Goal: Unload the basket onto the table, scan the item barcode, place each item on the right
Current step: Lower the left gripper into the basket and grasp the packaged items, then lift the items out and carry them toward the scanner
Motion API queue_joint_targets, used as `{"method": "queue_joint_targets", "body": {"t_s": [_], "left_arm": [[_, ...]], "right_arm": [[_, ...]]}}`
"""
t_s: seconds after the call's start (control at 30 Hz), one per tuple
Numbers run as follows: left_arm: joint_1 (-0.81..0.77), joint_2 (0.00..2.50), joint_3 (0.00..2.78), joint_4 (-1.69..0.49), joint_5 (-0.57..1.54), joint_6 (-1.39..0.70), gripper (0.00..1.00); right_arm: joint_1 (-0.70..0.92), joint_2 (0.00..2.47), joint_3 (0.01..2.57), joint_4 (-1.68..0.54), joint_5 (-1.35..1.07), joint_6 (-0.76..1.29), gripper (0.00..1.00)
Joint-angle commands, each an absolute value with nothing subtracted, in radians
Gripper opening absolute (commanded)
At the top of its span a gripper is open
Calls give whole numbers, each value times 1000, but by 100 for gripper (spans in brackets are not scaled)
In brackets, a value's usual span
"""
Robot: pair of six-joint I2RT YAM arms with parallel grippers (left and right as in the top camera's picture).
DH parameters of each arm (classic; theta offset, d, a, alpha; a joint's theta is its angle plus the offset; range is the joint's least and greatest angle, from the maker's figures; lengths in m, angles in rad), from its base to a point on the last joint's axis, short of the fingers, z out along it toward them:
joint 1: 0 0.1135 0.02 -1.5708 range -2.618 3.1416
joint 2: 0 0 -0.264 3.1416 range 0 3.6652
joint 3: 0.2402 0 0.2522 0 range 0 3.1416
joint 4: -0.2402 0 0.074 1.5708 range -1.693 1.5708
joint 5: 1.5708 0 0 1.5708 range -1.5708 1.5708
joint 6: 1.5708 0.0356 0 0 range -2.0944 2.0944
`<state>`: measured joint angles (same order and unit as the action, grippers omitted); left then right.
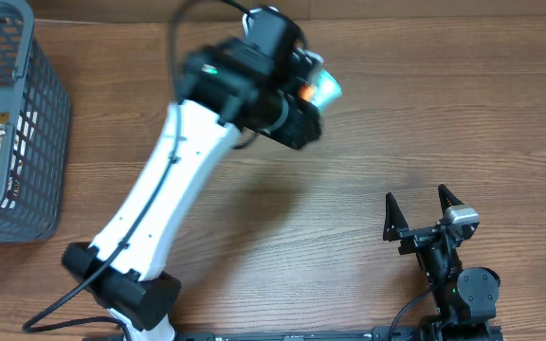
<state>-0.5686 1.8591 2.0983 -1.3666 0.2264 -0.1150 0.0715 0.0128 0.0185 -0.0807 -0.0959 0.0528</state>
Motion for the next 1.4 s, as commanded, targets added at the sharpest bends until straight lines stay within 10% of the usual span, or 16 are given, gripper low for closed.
{"method": "queue_joint_targets", "body": {"t_s": [0.0,0.6,1.37], "left_arm": [[-637,1846,1970,-1250,226,-209,32],[-845,1855,1501,-758,-11,-369,32],[-866,1987,1475,-697,72,-370,36]], "right_arm": [[66,3,8,-77,-83,60,100],[66,3,8,-77,-83,60,100],[66,3,8,-77,-83,60,100]]}}
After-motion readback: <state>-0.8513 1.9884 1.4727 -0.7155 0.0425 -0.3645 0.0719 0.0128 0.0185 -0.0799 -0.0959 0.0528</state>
